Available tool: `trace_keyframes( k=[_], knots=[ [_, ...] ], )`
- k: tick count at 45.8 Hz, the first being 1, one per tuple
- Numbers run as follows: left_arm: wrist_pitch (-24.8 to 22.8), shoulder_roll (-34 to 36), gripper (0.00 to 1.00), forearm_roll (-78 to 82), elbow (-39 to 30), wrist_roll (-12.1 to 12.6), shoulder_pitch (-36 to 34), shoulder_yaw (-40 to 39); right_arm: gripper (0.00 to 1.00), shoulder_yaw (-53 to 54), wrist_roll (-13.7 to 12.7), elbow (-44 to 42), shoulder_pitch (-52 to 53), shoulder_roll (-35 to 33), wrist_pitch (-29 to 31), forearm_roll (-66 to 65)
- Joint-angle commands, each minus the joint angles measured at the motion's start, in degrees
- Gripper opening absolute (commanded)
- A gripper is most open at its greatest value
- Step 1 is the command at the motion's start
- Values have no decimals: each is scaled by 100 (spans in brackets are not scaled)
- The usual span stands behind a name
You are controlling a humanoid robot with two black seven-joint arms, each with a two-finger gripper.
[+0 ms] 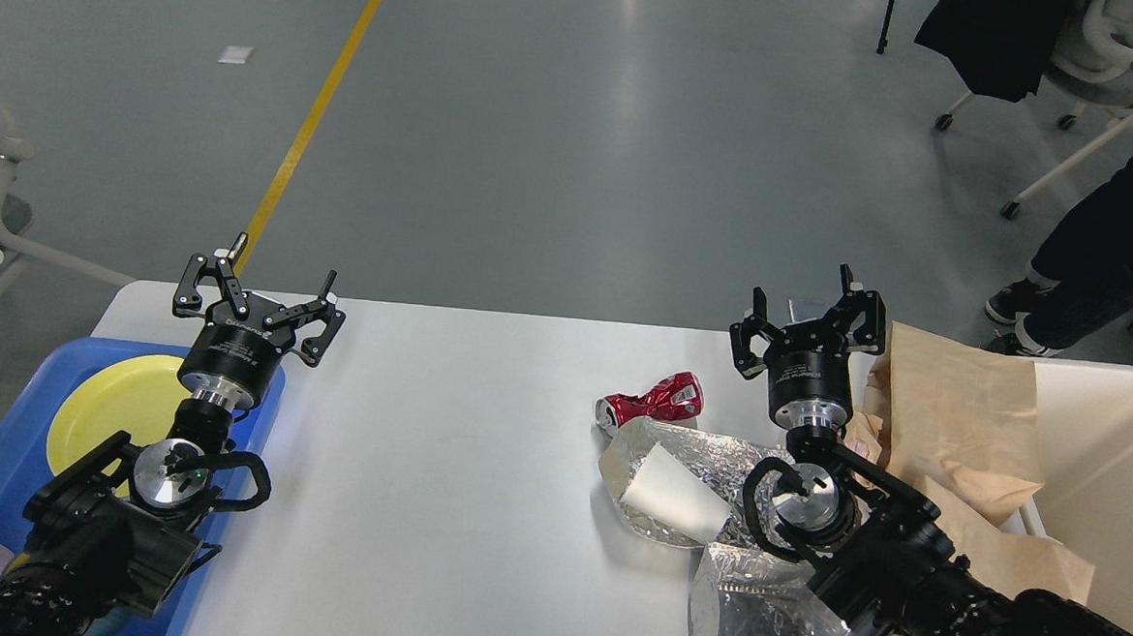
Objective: Tidy desktop
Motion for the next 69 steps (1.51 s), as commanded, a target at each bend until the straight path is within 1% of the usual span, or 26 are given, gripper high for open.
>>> trace_keyframes(
  k=[1, 16, 24, 30, 33, 36, 40, 51, 54, 59, 63, 69],
  knots=[
    [0, 7, 100, 4, -3, 0, 32, -3, 100, 0, 9, 8, 0, 0, 0, 0],
    [0, 7, 100, 4, -3, 0, 32, -3, 100, 9, 0, -10, -9, 9, 0, 0],
    [0, 7, 100, 4, -3, 0, 32, -3, 100, -9, 9, -176, 114, 26, -70, 0],
    [0, 7, 100, 4, -3, 0, 32, -3, 100, -167, 0, -282, 439, 185, -97, -18],
    [0, 7, 100, 4, -3, 0, 32, -3, 100, -325, 0, -300, 824, 45, -97, -18],
    [0, 7, 100, 4, -3, 0, 32, -3, 100, -579, 0, -317, 1255, -236, -97, -18],
    [0, 7, 100, 4, -3, 0, 32, -3, 100, -1237, 0, -335, 1748, -483, -97, -26],
    [0, 7, 100, 4, -3, 0, 32, -3, 100, -4418, 0, -511, 3005, -1125, -70, -62],
    [0, 7, 100, 4, -3, 0, 32, -3, 100, -5096, 0, -493, 3286, -1239, -35, -70],
    [0, 7, 100, 4, -3, 0, 32, -3, 100, -6054, -9, -362, 3682, -1669, -9, -62],
    [0, 7, 100, 4, -3, 0, 41, -3, 100, -6608, -9, 50, 4086, -1985, -9, -62],
    [0, 7, 100, 4, -3, 0, 32, 5, 100, -7513, -9, 1376, 4981, -2794, 9, -62]
  ],
)
